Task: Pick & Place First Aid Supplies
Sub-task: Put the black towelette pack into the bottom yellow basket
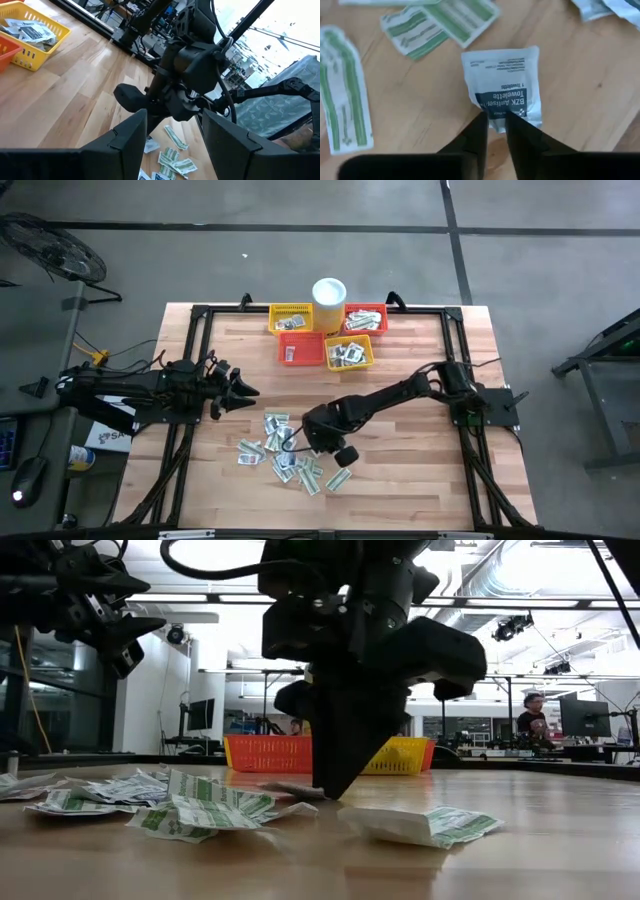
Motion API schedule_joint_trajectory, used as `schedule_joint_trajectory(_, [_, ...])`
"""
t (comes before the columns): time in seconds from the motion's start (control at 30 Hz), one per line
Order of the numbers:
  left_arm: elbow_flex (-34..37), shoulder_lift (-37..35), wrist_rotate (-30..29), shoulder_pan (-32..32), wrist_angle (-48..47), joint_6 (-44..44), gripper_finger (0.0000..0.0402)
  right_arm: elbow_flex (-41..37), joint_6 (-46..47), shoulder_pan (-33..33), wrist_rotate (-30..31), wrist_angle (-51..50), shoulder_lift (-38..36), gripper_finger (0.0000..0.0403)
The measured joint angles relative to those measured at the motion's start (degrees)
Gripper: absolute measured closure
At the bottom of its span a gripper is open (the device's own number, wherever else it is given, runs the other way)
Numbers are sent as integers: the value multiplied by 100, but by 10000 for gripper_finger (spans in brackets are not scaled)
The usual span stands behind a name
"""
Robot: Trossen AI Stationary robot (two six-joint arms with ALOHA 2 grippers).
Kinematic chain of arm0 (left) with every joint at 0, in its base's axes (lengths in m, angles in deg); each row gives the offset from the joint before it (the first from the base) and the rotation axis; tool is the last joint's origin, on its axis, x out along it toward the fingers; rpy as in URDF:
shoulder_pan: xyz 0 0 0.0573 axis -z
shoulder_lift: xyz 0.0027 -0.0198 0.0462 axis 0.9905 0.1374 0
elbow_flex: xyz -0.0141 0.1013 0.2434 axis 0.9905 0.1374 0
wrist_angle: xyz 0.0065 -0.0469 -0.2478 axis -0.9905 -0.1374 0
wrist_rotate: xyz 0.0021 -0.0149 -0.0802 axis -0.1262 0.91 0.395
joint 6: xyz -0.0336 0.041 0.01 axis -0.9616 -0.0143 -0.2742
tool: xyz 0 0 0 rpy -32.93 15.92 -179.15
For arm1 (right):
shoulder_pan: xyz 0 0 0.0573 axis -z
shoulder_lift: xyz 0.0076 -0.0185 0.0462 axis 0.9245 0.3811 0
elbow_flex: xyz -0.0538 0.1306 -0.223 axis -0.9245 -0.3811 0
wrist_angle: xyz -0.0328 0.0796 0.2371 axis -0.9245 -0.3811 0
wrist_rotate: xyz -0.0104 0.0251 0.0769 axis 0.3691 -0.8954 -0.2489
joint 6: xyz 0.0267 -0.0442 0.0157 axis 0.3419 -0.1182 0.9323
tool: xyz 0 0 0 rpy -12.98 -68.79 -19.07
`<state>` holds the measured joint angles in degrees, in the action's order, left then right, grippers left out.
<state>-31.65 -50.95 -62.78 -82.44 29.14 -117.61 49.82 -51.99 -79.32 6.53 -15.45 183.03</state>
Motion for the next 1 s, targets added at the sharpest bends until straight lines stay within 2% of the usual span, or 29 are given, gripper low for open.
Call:
schedule_joint_trajectory(0.2, [0,0,0,-1,0,0,211,-3,849,28,-8,31,9,398])
schedule_joint_trajectory(0.4, [0,0,0,-2,0,0,211,168,1685,24,95,-164,26,401])
schedule_joint_trajectory(0.7, [0,0,0,0,0,0,211,731,2844,75,947,-994,-145,402])
schedule_joint_trajectory(0.83, [0,2,-2,0,2,0,211,783,2990,227,1023,-1603,-427,402])
schedule_joint_trajectory(1.0, [0,1,0,0,0,0,211,783,2488,444,1257,-2503,-832,402])
